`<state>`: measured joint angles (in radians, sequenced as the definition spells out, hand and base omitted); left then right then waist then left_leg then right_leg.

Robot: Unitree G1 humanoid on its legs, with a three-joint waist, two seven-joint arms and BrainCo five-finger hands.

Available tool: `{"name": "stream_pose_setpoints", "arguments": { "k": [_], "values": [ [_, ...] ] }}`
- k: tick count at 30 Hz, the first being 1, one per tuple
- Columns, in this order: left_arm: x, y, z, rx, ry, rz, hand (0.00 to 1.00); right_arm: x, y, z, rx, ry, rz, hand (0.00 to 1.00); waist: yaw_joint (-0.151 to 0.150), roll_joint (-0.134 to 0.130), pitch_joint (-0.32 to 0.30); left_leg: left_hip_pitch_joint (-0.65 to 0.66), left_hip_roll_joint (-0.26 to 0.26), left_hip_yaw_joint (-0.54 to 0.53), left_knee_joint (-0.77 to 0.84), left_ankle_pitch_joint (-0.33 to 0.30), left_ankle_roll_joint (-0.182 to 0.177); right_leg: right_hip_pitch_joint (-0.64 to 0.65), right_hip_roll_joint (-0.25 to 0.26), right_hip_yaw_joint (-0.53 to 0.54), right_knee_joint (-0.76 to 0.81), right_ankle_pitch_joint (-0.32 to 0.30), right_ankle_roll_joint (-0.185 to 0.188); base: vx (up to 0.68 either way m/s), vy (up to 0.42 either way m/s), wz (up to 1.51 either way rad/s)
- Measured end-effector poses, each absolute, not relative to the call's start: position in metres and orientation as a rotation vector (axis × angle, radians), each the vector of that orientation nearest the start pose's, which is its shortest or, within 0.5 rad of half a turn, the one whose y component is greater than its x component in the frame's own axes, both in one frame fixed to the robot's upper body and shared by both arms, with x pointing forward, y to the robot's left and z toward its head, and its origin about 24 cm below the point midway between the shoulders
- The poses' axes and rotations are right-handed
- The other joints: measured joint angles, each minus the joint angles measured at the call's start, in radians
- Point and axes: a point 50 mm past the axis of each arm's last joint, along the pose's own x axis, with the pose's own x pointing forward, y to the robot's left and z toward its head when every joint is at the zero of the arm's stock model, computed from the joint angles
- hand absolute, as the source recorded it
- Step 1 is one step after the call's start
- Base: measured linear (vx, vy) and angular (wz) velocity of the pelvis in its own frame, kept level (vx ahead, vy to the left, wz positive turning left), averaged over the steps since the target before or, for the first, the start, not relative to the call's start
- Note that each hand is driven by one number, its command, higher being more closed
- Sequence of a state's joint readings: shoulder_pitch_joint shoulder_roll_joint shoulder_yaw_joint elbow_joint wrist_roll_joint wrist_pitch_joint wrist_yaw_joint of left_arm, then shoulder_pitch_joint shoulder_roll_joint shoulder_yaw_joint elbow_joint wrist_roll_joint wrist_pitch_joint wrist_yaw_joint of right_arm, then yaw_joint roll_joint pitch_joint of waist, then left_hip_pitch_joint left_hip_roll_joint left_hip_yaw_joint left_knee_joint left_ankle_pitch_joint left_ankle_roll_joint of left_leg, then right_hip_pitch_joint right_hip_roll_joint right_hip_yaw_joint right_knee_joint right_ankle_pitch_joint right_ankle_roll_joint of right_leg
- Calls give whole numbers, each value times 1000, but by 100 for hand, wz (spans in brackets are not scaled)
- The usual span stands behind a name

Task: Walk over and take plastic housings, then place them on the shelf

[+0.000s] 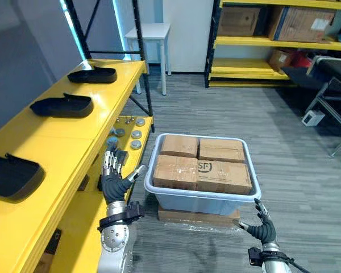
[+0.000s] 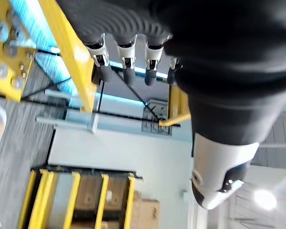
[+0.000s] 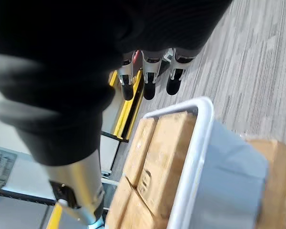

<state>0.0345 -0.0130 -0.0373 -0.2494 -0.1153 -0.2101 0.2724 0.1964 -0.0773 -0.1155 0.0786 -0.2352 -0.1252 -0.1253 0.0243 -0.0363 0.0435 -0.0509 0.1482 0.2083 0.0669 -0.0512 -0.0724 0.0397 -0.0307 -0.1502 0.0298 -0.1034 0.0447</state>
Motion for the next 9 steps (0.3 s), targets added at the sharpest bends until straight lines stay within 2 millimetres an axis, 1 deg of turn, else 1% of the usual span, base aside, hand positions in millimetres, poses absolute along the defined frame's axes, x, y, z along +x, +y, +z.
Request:
{"name": "stream_pose_setpoints", "arguments": {
  "k": [1, 2, 3, 4, 5, 6, 7, 8, 9],
  "values": [
    [239, 156, 100, -182, -373, 244, 0, 204, -210, -5, -326, 146, -237, 0, 2, 6, -9, 4, 3, -8, -7, 6, 3, 4, 6, -1, 0, 0, 0, 61, -148, 12],
    [248, 156, 77, -155, -274, 236, 0, 206, -216, -18, -299, 197, -244, 0, 2, 9, -16, 5, 5, -26, -14, 26, -6, 10, 10, -8, 0, 0, 0, 56, -93, 34],
    [255, 154, 44, -127, -117, 217, 0, 205, -224, -38, -241, 293, -272, 0, 2, 13, -19, 4, 4, -46, -22, 39, -18, 15, 11, -32, 2, 0, 0, 40, -58, 43],
    [257, 153, 25, -116, -31, 203, 0, 203, -228, -49, -201, 351, -291, 0, 2, 15, -20, 5, 5, -51, -29, 44, -22, 16, 12, -40, 4, -1, -1, 46, -24, 48],
    [254, 153, -10, -94, 144, 184, 0, 198, -233, -70, -121, 468, -332, 0, 2, 19, -21, 7, 4, -53, -35, 50, -24, 17, 12, -53, 11, -2, -3, 66, -1, 38],
    [243, 156, -46, -71, 323, 174, 0, 190, -234, -89, -70, 580, -357, 0, 4, 18, -17, 10, 3, -55, -40, 54, -30, 19, 10, -55, 19, -4, -6, 67, 22, 33],
    [234, 158, -63, -57, 412, 172, 0, 186, -234, -97, -52, 628, -364, 0, 4, 19, -13, 17, 1, -59, -44, 54, -30, 25, 9, -55, 22, -6, -8, 74, 35, 28],
    [212, 165, -94, -42, 592, 183, 0, 174, -232, -111, -24, 722, -381, 0, 4, 18, -10, 29, -5, -73, -48, 54, -31, 38, 4, -57, 29, -10, -13, 70, 32, 27],
    [195, 172, -112, -46, 703, 210, 0, 164, -232, -121, -3, 782, -393, 0, 3, 19, -4, 40, -9, -78, -49, 54, -31, 52, 0, -60, 35, -12, -14, 56, 24, 22]
  ]
}}
